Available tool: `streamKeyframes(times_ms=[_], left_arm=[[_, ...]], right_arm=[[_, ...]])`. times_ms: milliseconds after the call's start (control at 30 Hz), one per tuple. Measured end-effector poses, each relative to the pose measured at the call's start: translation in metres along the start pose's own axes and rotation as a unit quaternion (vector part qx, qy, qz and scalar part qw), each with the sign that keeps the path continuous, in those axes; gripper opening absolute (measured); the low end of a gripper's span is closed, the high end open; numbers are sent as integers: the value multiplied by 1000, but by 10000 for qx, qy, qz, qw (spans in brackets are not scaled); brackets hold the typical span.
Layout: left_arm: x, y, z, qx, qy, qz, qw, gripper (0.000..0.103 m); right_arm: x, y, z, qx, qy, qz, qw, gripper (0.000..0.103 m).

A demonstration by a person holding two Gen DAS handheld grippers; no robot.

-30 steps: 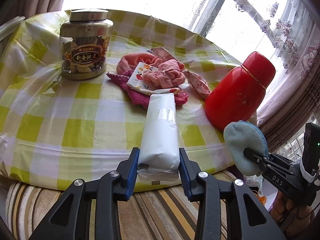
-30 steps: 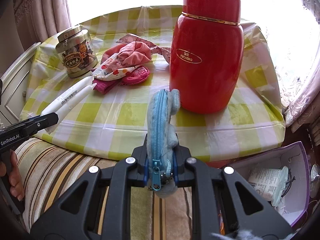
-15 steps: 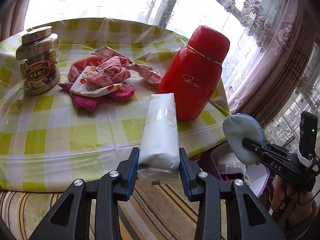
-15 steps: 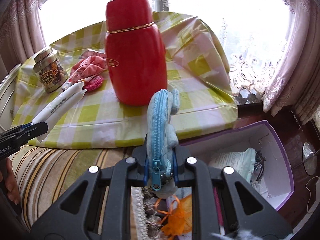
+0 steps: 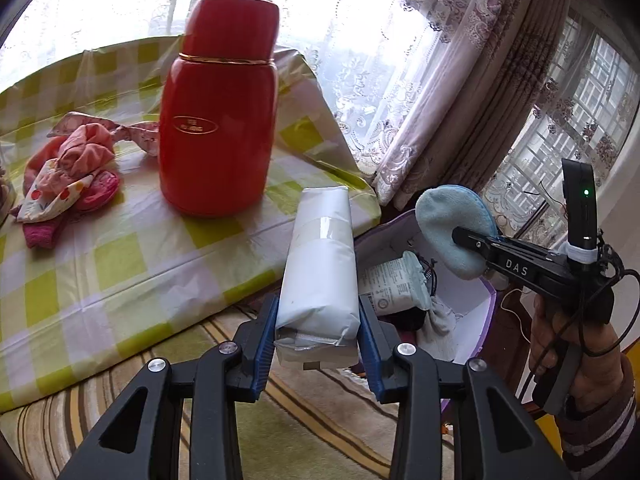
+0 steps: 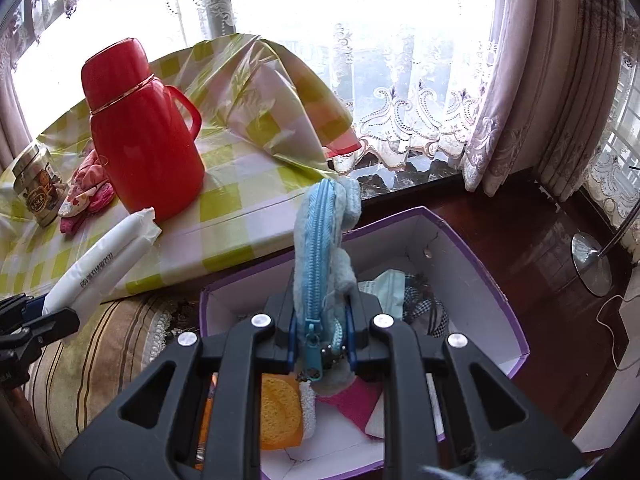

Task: Organize soft objects
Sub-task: 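Carry the paper roll and blue pouch into the white box and release both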

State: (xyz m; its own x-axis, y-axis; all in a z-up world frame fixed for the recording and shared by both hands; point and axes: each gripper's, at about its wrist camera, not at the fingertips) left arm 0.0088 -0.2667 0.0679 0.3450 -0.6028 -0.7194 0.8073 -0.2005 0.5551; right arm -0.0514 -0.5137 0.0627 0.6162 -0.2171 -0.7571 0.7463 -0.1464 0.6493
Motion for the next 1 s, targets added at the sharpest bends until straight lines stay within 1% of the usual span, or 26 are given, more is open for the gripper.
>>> streamKeyframes(times_ms=[133, 233, 367, 500, 533, 567, 633, 667, 733, 800, 933, 1000], left_arm=[[17, -4, 33, 321, -245, -257, 9989, 39], [30, -10, 59, 625, -416, -469, 9961, 39], [47, -21, 94, 1028, -601, -771, 9899, 39], [60, -33, 121, 1286, -809, -1046, 9828, 40], [64, -36, 127, 1337, -830, -1122, 9811, 40], [68, -39, 130, 1361, -833, -1209, 9798, 42], [78, -43, 132, 1351, -731, -1451, 9774, 55], [82, -45, 130, 1327, -645, -1513, 9774, 65], [84, -45, 126, 1220, -624, -1550, 9784, 65], [80, -42, 121, 1106, -636, -1495, 9805, 65], [75, -32, 111, 1006, -494, -1261, 9857, 65], [69, -28, 101, 883, -482, -1187, 9878, 65]], right_arm=[[-7, -2, 26, 209, -165, 46, 9996, 21], [-12, -3, 42, 337, -261, 85, 9991, 21], [-14, -7, 57, 461, -326, 90, 9984, 21], [-13, -13, 68, 570, -379, 42, 9976, 21], [-12, -14, 70, 606, -391, 12, 9974, 22], [-11, -15, 72, 656, -422, -22, 9970, 25], [-7, -18, 76, 716, -452, -114, 9963, 30], [-7, -20, 78, 744, -439, -128, 9962, 34], [-5, -21, 78, 760, -403, -154, 9962, 39], [-5, -22, 76, 734, -365, -172, 9965, 43], [-6, -19, 66, 619, -295, -147, 9975, 45], [-7, -17, 60, 554, -242, -132, 9981, 45]])
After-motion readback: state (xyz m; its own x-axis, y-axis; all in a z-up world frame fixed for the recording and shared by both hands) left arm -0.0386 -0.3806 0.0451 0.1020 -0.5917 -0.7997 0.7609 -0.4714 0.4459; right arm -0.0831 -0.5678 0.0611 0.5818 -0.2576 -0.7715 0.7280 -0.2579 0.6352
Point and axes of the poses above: each gripper's, at about its wrist camera, not at the fingertips, and x roughly the way its jaws point, z to its right, y to its top, and after that the axes turned 10 degrees about -x, right-handed
